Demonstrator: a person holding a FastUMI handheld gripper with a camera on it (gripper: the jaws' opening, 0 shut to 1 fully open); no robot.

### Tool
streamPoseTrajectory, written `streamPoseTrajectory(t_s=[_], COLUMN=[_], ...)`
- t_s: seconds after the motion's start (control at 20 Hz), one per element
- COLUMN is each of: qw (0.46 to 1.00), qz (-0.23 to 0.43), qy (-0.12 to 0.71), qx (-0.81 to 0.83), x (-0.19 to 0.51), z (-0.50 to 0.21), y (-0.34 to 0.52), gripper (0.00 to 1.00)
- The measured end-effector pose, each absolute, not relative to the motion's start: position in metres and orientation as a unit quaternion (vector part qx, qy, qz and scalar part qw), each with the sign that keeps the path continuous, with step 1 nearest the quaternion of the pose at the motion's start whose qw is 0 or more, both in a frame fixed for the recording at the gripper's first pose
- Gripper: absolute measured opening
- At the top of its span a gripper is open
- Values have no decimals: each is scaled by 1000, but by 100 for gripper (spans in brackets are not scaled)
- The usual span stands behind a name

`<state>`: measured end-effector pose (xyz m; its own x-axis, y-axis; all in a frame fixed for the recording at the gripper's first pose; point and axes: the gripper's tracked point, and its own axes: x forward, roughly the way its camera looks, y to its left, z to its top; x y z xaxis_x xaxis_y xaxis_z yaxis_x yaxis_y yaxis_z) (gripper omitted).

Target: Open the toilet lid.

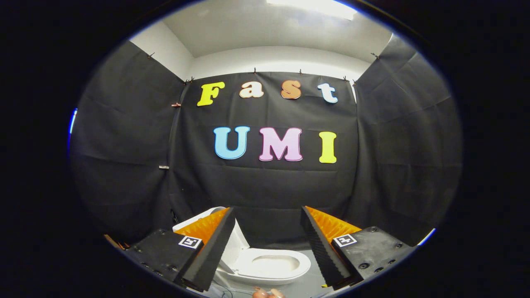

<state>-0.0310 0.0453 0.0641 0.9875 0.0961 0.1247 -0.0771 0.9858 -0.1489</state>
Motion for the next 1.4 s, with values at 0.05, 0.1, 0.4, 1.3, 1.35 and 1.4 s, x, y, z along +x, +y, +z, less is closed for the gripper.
streamPoseTrajectory(t_s=[0.05,0.1,0.4,1.3,1.35,1.4], qw=[995,995,995,995,996,996], qz=[45,44,39,35,36,37], qy=[-63,-60,-50,-46,-46,-46], qx=[-70,-70,-73,-75,-74,-73], x=[-29,-28,-23,-20,-20,-20], z=[63,61,55,51,51,50], y=[45,45,39,40,39,40], gripper=[99,99,99,99,99,99])
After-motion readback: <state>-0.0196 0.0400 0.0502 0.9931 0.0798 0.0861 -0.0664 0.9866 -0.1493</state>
